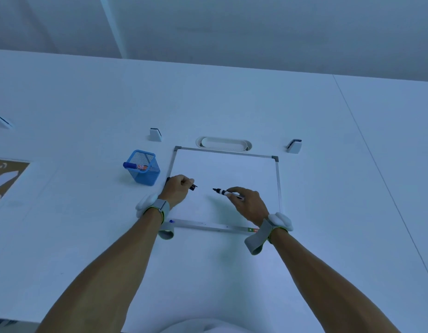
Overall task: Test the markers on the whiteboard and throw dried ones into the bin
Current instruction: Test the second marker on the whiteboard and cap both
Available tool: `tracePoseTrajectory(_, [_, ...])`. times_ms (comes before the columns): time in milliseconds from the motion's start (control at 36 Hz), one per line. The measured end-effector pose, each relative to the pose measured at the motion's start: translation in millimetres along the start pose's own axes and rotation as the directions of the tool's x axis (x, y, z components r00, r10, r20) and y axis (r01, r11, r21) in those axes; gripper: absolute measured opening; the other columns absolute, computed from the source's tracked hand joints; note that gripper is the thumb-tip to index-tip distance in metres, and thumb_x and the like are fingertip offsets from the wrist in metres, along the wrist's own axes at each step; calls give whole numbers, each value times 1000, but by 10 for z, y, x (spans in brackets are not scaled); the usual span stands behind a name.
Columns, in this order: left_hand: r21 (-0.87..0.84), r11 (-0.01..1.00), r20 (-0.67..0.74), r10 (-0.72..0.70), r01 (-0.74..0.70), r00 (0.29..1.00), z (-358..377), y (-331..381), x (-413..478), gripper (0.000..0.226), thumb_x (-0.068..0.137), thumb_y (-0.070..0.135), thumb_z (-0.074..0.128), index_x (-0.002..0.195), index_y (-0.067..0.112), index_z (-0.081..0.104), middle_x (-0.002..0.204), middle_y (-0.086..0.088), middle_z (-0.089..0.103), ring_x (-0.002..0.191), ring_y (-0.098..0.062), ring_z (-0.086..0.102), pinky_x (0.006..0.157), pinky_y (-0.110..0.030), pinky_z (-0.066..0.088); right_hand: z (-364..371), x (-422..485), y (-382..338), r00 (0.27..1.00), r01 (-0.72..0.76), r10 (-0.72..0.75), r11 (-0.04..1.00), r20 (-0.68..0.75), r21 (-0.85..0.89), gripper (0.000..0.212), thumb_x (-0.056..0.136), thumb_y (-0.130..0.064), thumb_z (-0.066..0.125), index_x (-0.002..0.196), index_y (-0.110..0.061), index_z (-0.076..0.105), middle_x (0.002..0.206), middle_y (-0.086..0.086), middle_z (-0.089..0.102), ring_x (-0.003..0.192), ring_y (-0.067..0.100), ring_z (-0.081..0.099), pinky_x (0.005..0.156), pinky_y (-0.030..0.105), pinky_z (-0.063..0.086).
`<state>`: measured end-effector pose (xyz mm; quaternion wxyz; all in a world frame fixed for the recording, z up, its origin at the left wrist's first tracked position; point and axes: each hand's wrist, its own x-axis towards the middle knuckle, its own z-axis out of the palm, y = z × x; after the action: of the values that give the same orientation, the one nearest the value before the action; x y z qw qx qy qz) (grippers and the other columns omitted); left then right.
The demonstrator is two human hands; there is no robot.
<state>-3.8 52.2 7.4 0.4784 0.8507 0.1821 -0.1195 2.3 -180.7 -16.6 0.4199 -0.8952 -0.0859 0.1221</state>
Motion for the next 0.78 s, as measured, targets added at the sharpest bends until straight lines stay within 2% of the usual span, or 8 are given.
tracePoseTrajectory(111, [7, 1000, -2, -19, 19, 1000, -21, -69, -15, 24, 94, 30, 51, 87, 7, 57, 75, -7, 54, 73, -24, 51, 66, -27, 41, 1, 16, -78, 998, -41, 42, 999, 44, -22, 20, 87, -22, 54, 104, -19, 64, 65, 1, 61, 46, 11, 49, 41, 14, 36])
tracePoseTrajectory(167, [10, 1000, 0, -17, 17, 1000, -14, -82, -31, 24, 94, 30, 51, 87, 7, 57, 74, -7, 53, 73, -23, 51, 64, -27, 41, 9, 26, -106, 997, -58, 60, 998, 55, -25, 17, 86, -21, 52, 102, -18, 59, 63, 1, 59, 43, 13, 46, 37, 15, 34])
tracePoseTrajectory(278, [6, 1000, -1, -7, 7, 1000, -12, -75, -52, 24, 94, 29, 51, 88, 7, 57, 70, -5, 52, 68, -20, 49, 57, -23, 40, 48, 39, -143, 998, -30, 32, 998, 47, -55, 22, 87, -22, 57, 92, -8, 72, 64, 4, 66, 45, 7, 47, 41, 11, 33])
tracePoseTrajectory(361, [13, 1000, -8, -1, 1, 1000, -22, -65, -60, 25, 94, 29, 51, 87, 7, 57, 70, -5, 52, 65, -18, 48, 56, -23, 39, 71, 28, -147, 996, -53, 58, 996, 64, -66, 24, 85, -21, 57, 87, -5, 75, 68, 6, 70, 51, 7, 53, 47, 16, 38])
tracePoseTrajectory(444, [26, 1000, -17, 5, -4, 1000, -35, -67, -66, 25, 94, 30, 51, 86, 7, 57, 72, -7, 53, 65, -19, 49, 56, -23, 39, 79, 29, -143, 997, -66, 71, 993, 42, -99, 25, 85, -22, 56, 86, -4, 74, 73, 11, 72, 57, 18, 59, 52, 24, 44])
tracePoseTrajectory(556, [15, 1000, -23, -8, 8, 1000, -36, -97, -73, 23, 93, 29, 52, 86, 7, 57, 64, -1, 52, 58, -13, 48, 55, -23, 39, 30, 44, -182, 996, -67, 76, 987, 57, -145, 25, 81, -23, 60, 83, -3, 74, 75, 13, 73, 66, 27, 68, 58, 35, 55])
tracePoseTrajectory(694, [5, 1000, -24, -13, 13, 1000, -29, -109, -111, 24, 93, 28, 52, 86, 6, 57, 63, -1, 52, 59, -14, 49, 55, -22, 40, -68, 70, -131, 989, -147, 147, 975, -10, -168, 23, 75, -25, 64, 75, -3, 72, 68, 16, 71, 61, 31, 67, 55, 36, 56])
tracePoseTrajectory(778, [4, 1000, -30, -19, 20, 999, -45, -130, -116, 24, 93, 29, 53, 85, 7, 57, 65, -1, 52, 65, -19, 51, 62, -26, 42, -113, 63, -79, 986, -168, 168, 974, -13, -149, 25, 75, -21, 62, 73, 2, 71, 66, 20, 71, 49, 25, 59, 47, 28, 49])
